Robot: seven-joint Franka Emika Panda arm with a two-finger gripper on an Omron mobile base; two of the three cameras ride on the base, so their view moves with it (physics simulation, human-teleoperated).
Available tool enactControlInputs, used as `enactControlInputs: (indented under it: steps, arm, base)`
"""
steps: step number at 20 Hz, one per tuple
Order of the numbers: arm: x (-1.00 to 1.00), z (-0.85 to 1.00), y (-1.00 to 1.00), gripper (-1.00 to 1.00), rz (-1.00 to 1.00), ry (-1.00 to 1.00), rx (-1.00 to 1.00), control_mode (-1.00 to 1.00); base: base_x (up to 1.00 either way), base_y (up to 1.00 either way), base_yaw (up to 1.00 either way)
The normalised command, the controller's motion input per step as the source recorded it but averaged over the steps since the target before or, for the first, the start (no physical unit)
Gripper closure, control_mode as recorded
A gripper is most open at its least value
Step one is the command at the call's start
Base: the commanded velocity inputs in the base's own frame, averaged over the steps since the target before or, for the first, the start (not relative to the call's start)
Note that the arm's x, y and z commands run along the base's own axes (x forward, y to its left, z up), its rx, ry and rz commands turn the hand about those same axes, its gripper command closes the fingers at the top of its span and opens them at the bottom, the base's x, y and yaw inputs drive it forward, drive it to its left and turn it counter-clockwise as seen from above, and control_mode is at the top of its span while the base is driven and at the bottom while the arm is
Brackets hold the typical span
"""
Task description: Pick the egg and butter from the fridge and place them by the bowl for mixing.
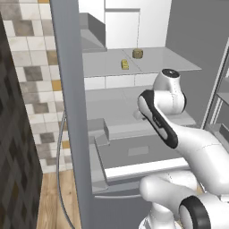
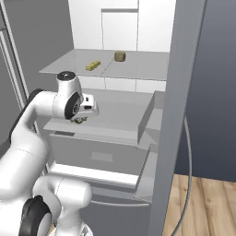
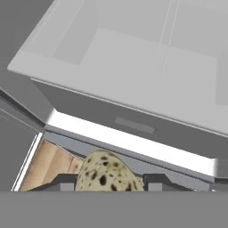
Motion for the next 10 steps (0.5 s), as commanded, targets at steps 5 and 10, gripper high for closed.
enactControlInputs:
  steps: [5,10]
  arm:
    - [-0.07,0.05,0.02,1.0,0.0,-0.02,-0.01,1.0]
    - [0.0,0.0,0.0,1.0,0.0,0.0,0.0,1.0]
  base:
    - [0.0,0.0,0.0]
    - [-0.36,0.0,-0.02]
